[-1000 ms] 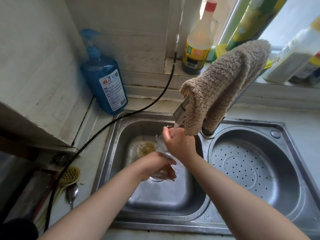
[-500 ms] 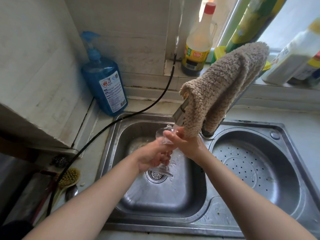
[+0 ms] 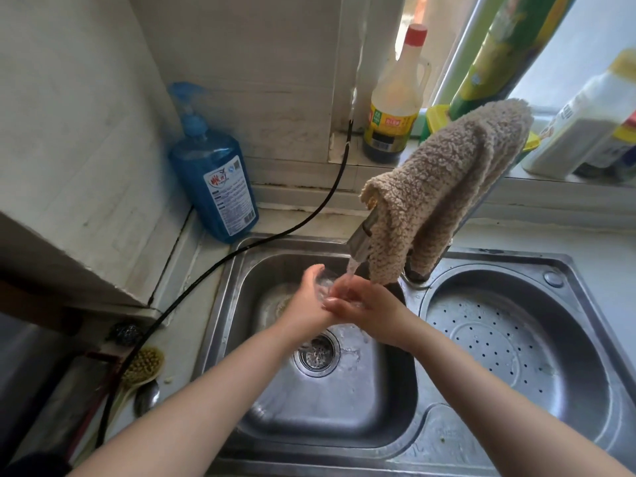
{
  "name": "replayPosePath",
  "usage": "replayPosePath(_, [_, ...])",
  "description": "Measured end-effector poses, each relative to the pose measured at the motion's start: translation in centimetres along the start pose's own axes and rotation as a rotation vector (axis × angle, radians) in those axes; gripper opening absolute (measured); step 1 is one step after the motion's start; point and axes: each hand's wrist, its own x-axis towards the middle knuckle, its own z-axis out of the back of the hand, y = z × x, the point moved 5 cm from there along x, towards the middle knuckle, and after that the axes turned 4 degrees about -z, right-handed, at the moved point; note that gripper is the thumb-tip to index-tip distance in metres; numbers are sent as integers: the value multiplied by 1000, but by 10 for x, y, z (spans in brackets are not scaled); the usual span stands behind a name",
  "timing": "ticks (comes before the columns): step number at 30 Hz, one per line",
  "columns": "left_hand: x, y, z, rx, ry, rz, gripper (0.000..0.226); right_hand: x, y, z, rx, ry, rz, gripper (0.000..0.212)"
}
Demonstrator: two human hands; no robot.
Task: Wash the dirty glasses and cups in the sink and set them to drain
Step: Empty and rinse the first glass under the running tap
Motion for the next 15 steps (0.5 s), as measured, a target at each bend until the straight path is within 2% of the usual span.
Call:
replayPosePath(1, [-2, -2, 5, 36, 10, 1, 86, -4, -1, 1, -18, 15, 6, 4])
replayPosePath(4, [-3, 4, 12, 33, 39, -5, 75, -12, 1, 8, -245, -32, 107, 44])
replayPosePath(6, [-3, 2, 8, -13, 49, -49, 68, -12, 7, 3, -383, -37, 166, 59])
replayPosePath(9, [-1, 3, 3, -92, -4, -74, 60, -14, 13, -9, -321, -7, 100, 57])
replayPosePath(12, [-2, 6, 5, -100, 16, -101, 75, -24, 11, 3, -243, -46, 87, 43])
replayPosePath(13, [-3, 6, 7, -91, 39, -114, 81, -28, 10, 11, -276, -73, 108, 42])
replayPosePath(15, [-7, 4, 8, -64, 74, -139, 79, -33, 7, 26, -420, -132, 185, 45])
